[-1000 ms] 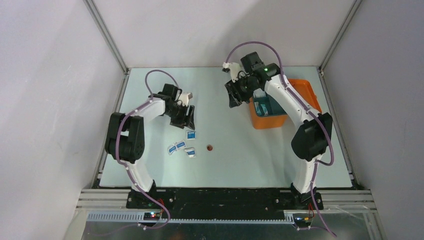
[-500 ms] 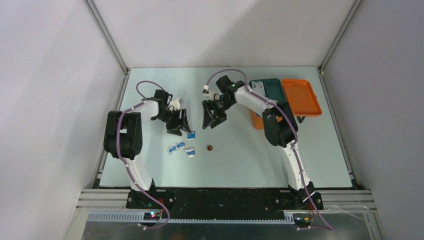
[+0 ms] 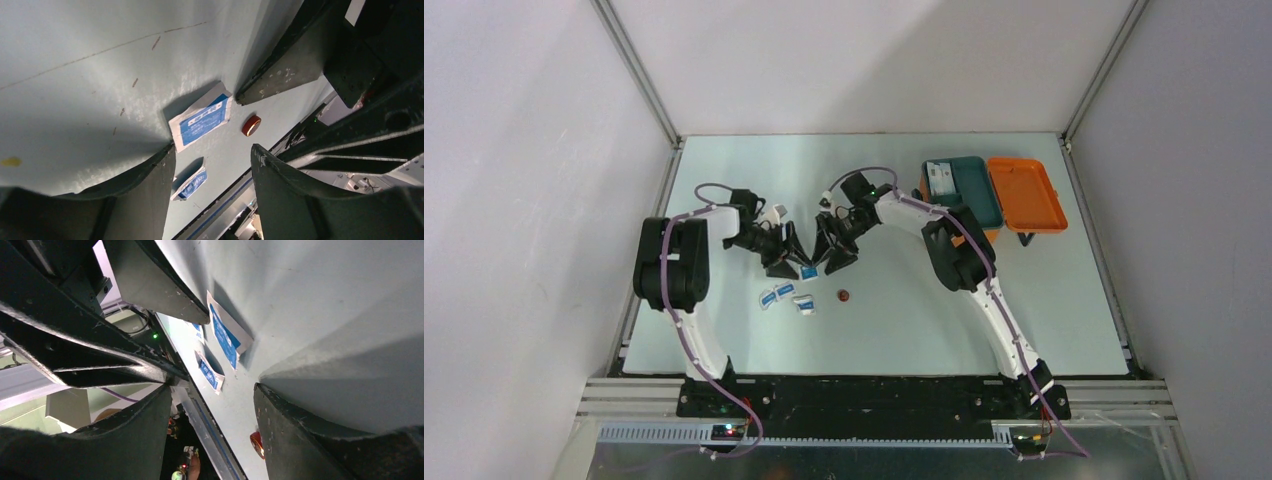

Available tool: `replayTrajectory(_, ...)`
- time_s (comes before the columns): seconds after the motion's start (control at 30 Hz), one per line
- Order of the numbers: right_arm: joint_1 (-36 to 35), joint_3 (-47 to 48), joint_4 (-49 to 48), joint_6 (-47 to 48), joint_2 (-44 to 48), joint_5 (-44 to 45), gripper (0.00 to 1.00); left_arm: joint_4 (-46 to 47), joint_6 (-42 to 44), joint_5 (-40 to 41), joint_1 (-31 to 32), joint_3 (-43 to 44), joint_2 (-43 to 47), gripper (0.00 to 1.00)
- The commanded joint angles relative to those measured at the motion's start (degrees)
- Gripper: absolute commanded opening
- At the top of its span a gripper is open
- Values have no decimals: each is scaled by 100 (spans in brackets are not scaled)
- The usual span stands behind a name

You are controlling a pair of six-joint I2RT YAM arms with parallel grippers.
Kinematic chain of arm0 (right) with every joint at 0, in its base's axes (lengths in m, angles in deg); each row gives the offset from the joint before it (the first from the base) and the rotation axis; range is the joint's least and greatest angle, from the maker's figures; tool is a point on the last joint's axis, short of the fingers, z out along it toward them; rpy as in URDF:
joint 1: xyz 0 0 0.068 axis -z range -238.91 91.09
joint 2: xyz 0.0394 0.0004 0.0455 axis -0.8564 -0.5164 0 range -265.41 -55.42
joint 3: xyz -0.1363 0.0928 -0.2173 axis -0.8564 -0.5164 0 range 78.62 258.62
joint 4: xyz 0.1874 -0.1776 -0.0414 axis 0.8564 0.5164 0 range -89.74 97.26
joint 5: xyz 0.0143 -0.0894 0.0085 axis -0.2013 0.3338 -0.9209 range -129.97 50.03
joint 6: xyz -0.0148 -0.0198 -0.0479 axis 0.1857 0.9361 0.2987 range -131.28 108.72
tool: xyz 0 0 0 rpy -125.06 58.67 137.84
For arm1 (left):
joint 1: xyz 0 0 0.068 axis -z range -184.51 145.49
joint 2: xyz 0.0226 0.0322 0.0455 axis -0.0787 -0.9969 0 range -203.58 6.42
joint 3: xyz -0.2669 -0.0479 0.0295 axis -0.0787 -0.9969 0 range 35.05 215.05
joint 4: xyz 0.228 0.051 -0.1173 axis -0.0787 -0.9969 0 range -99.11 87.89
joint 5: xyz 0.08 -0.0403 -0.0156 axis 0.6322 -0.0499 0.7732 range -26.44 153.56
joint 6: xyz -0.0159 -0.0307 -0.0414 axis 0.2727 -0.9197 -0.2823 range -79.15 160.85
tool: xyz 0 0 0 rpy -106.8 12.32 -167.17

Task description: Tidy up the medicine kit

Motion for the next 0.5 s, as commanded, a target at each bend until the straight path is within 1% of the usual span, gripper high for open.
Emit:
replayTrajectory(0.0,-143,251,-96,-220,-92,189,67,255,-526,-179,-28,-121,-158,64)
replayTrajectory(0.13,-147,248,-159,-289,-223,245,68,454,-846,-327,-41,-235,-201,63)
replayTrajectory(0.2,-146,256,-239,-341,-308,192,66,498,-878,-348,-36,-299,-205,63)
replayTrajectory(0.3,-163,287,-368,-449,-448,92,60,547,-884,-375,-35,-384,-179,61)
replayTrajectory(0.4,-195,323,-593,-612,-563,-76,55,577,-866,-461,-52,-458,-138,56)
replayTrajectory(0.47,-201,349,-740,-693,-663,-215,49,595,-829,-472,-74,-529,-123,54)
